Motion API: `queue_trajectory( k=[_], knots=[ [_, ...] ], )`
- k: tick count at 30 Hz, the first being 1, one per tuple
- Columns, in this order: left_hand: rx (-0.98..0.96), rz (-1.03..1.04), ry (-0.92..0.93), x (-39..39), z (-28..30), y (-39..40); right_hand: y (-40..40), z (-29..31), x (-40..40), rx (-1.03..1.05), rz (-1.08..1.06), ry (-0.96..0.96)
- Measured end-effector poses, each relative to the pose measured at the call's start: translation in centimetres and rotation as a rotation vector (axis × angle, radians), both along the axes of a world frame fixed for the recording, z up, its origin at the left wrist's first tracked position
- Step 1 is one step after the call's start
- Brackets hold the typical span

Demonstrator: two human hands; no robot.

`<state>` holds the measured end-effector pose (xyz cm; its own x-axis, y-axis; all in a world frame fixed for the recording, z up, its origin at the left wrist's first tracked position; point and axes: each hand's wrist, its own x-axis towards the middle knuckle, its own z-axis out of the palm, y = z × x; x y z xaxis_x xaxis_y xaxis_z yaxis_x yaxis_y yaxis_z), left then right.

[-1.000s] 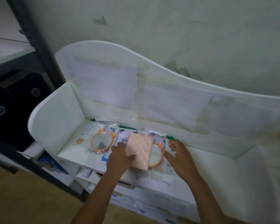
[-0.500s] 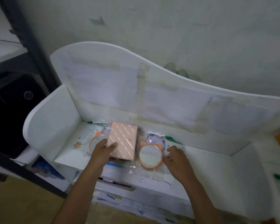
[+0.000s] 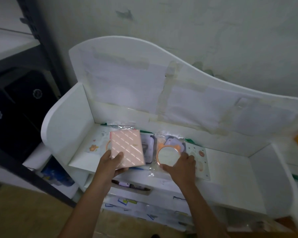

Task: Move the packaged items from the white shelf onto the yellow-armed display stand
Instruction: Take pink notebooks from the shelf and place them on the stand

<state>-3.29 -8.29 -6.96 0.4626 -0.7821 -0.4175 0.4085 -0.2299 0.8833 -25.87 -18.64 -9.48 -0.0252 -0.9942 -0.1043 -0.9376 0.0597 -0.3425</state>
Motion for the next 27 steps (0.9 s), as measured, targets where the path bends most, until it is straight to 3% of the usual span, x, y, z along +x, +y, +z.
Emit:
queue_trajectory(
  k=[3,10,16,22,27],
  knots=[
    [-0.016,-0.013,0.01,0.4,0.0,0.8,-0.5,0.0,-0.2,0.039,-0.06,-0.083],
    [0.006,-0.035,0.009,1.3,-0.3,1.7,-0.7,0.1,-0.4,-0.064,-0.048,-0.037],
    [-0.023,-0.13,0.014,1.2,-0.6,2.4,0.2,2.5,-2.9,0.157,-0.087,-0.601],
    [-0.056,-0.162,0.048,-0.7,-1.3,2.9,2.1,3.2,-8.2,0.104,-0.088,-0.858],
    [-0.079,-0.205,0.029,-5.2,-0.6,2.3,4.0,4.0,-12.7,0.001,-0.161,-0.958]
  ],
)
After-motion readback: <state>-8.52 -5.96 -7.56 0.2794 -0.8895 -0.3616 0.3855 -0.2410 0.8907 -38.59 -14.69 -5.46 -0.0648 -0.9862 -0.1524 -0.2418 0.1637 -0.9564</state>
